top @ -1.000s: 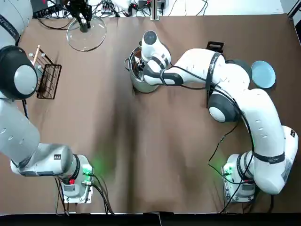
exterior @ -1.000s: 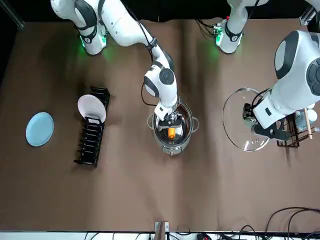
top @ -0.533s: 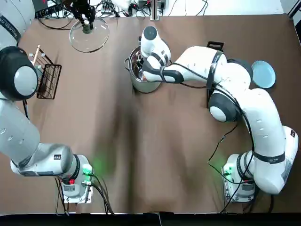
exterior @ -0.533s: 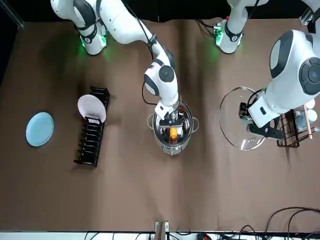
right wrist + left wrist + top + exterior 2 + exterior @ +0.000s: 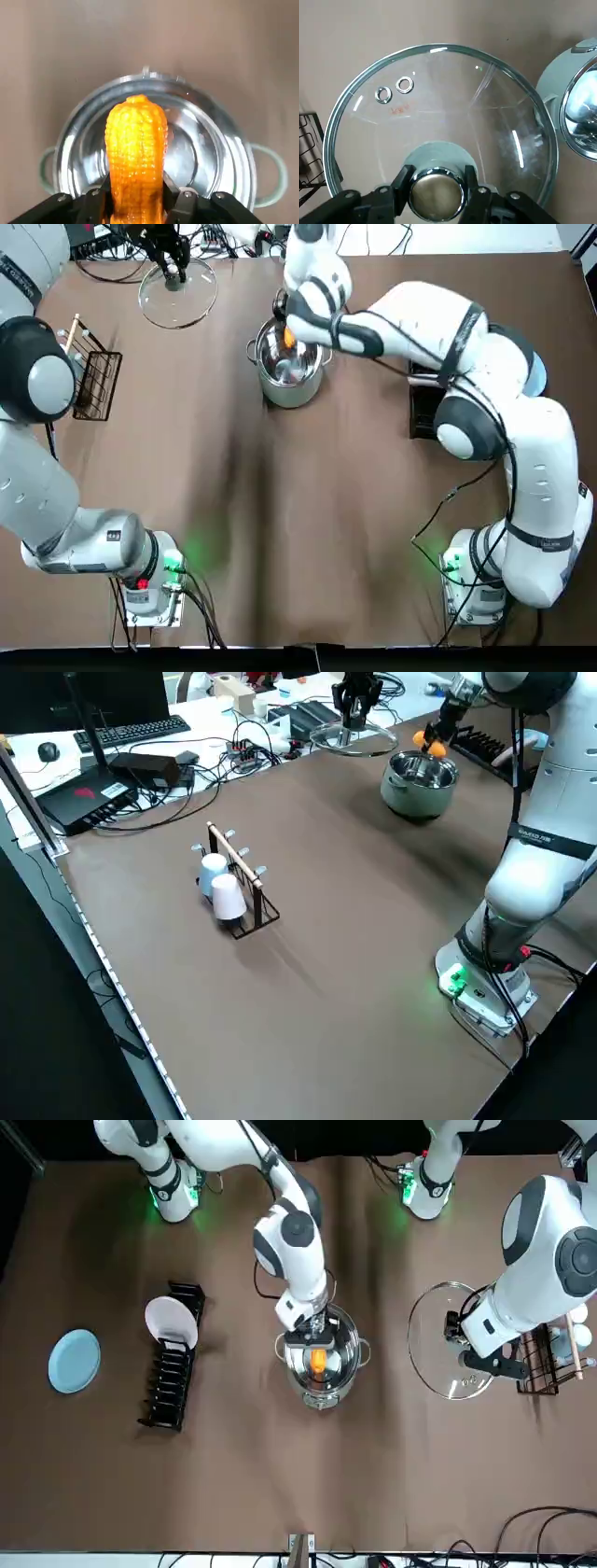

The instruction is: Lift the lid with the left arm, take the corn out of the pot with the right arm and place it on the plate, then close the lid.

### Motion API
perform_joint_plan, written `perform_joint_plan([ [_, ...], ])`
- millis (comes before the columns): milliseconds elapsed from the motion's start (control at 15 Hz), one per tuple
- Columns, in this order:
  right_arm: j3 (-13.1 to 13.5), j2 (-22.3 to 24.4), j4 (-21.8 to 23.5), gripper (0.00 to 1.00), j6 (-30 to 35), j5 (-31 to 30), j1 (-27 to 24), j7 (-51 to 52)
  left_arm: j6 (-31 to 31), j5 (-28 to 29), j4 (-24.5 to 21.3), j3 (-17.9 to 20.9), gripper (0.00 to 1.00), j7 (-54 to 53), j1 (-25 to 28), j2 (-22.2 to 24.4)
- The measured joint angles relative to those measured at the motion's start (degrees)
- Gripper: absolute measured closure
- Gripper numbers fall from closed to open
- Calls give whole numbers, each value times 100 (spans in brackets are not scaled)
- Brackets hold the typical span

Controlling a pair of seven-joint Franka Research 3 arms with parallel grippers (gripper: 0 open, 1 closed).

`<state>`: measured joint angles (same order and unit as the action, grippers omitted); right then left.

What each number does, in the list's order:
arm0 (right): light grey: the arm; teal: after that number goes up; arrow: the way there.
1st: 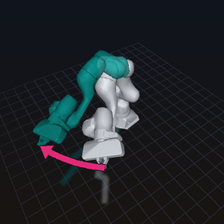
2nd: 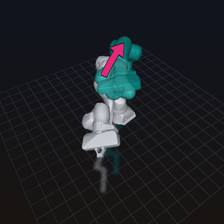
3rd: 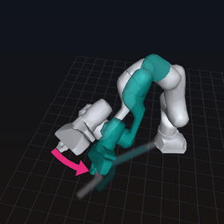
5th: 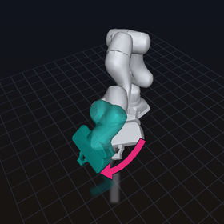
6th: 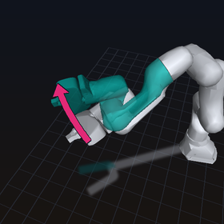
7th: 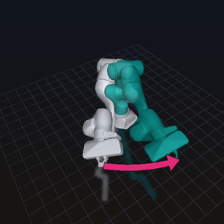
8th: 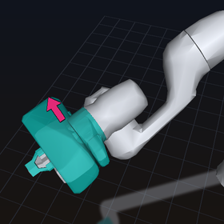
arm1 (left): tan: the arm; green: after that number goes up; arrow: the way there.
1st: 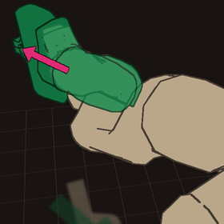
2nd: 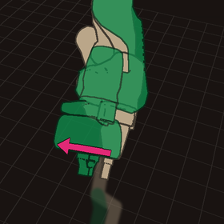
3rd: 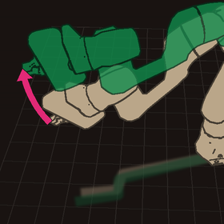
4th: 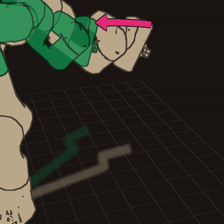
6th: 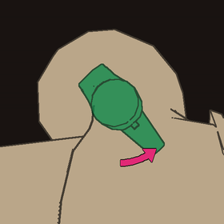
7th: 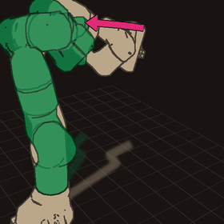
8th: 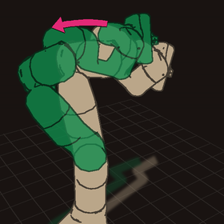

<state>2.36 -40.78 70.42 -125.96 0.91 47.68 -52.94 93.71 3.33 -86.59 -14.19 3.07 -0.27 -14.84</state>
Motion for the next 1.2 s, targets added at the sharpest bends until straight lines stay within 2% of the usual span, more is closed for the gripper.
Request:
perform_joint_plan([
  [133,8,319,-10,60,200,153,-240,2,0,-2,-2,-9,49,108,-36,0],
  [333,6,885,36,60,1134,594,-809,679,0,-18,-18,-81,49,423,-226,-2],
  [467,7,1095,125,60,1813,816,-1244,1418,4,-25,-48,-172,49,957,-534,-38],
  [600,15,1154,177,60,2330,854,-1755,2225,78,-25,-68,-212,49,1563,-1056,-173],
  [800,42,1226,397,60,2913,861,-2678,3685,559,-24,-82,-225,49,2314,-1772,-503],
  [1000,62,1468,970,60,2993,858,-3686,5404,1271,-14,-83,-212,49,2887,-2184,-810],
  [1067,71,1618,1297,60,2995,741,-4284,6318,1729,-13,-83,-206,49,3146,-2368,-952],
  [1200,73,1682,1506,60,2971,587,-4827,7175,2159,16,-82,-198,49,3327,-2529,-1085],
])
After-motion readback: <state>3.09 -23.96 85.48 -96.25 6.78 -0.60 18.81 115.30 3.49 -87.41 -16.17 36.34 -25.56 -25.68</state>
